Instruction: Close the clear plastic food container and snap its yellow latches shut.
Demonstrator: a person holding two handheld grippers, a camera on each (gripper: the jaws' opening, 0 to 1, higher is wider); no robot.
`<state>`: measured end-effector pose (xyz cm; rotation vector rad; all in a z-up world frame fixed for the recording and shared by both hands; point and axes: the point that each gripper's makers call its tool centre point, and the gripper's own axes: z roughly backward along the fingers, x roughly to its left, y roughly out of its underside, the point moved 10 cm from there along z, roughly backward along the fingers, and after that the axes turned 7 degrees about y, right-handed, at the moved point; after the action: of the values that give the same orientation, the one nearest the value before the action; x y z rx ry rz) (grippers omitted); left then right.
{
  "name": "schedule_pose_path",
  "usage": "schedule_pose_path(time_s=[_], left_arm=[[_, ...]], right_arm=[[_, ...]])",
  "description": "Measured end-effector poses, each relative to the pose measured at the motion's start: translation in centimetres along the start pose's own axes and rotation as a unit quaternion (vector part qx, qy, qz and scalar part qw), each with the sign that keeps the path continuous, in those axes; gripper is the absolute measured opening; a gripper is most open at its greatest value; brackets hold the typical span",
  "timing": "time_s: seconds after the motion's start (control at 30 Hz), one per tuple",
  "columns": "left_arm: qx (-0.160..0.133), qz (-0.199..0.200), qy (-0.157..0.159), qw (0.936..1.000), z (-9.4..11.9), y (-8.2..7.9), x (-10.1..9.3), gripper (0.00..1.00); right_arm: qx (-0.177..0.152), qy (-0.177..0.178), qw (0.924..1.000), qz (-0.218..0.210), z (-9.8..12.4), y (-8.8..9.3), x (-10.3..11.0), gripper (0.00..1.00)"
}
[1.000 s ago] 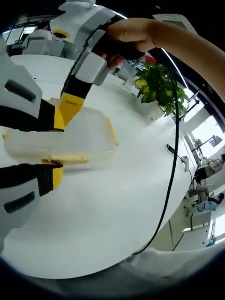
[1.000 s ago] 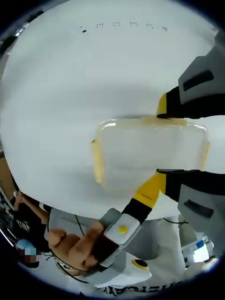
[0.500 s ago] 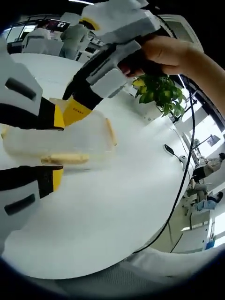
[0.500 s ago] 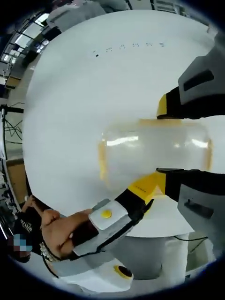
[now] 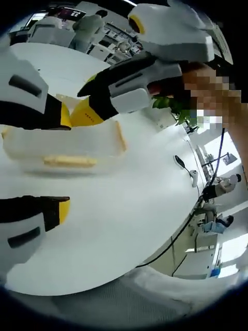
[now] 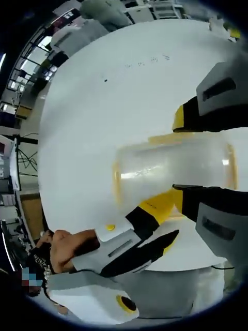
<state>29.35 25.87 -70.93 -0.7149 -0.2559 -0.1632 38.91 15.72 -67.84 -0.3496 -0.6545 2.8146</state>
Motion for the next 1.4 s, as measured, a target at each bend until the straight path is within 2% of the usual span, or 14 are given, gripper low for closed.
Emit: schedule_pose_path(time_s=[0.03,0.1,0.2,0.27,0.33,0.4,0.47,0.67,0.8,1.0,1.17,1.3,1.4], left_arm=[[0.012,-0.006,0.002,0.9999,0.1,0.0,0.0,0.5],[0.059,-0.021,-0.008,0.998,0.6,0.6,0.4,0.56],[0.056,-0.019,-0.007,0.9982,0.9,0.9,0.8,0.71],[0.04,0.004,-0.004,0.9992,1.3,1.1,1.2,0.84],[0.041,0.021,-0.011,0.9989,1.7,1.3,1.9,0.89],[0.048,0.016,-0.024,0.9984,2.1,1.6,2.7,0.9],[0.053,0.016,-0.031,0.998,2.3,1.9,3.4,1.0],[0.064,0.043,-0.038,0.9963,2.4,3.2,4.9,0.99],[0.073,0.054,-0.031,0.9954,1.8,4.0,5.3,0.99],[0.086,0.066,-0.012,0.994,0.8,5.0,5.2,0.99],[0.094,0.073,-0.003,0.9929,-0.1,5.5,5.2,0.99],[0.088,0.064,0.003,0.9941,-0.4,5.3,5.2,0.99],[0.089,0.064,0.016,0.9938,-0.6,5.3,5.0,0.88]], right_arm=[[-0.002,-0.002,1.0,-0.008,0.2,0.2,0.0,0.41],[-0.024,-0.019,0.9987,-0.04,1.0,0.7,0.3,0.53],[-0.032,-0.022,0.9985,-0.039,1.9,1.6,0.4,0.56],[-0.035,-0.023,0.9987,-0.028,2.4,2.0,0.7,0.61],[-0.036,-0.022,0.999,-0.018,2.8,2.6,1.0,0.66],[-0.039,-0.021,0.999,-0.006,3.1,3.2,1.2,0.71],[-0.036,-0.018,0.9992,0.001,3.2,3.9,1.3,0.76],[-0.029,-0.017,0.9994,0.002,2.9,5.2,1.3,0.82],[-0.03,-0.011,0.9995,-0.002,2.1,6.0,1.0,0.91],[-0.011,-0.021,0.9997,-0.001,1.0,6.9,1.3,0.95],[-0.006,-0.045,0.999,-0.003,0.1,7.3,2.0,0.93],[-0.006,-0.037,0.9992,0.016,-0.6,7.1,2.3,0.9],[-0.004,-0.037,0.9991,0.017,-0.7,7.0,2.2,0.9]])
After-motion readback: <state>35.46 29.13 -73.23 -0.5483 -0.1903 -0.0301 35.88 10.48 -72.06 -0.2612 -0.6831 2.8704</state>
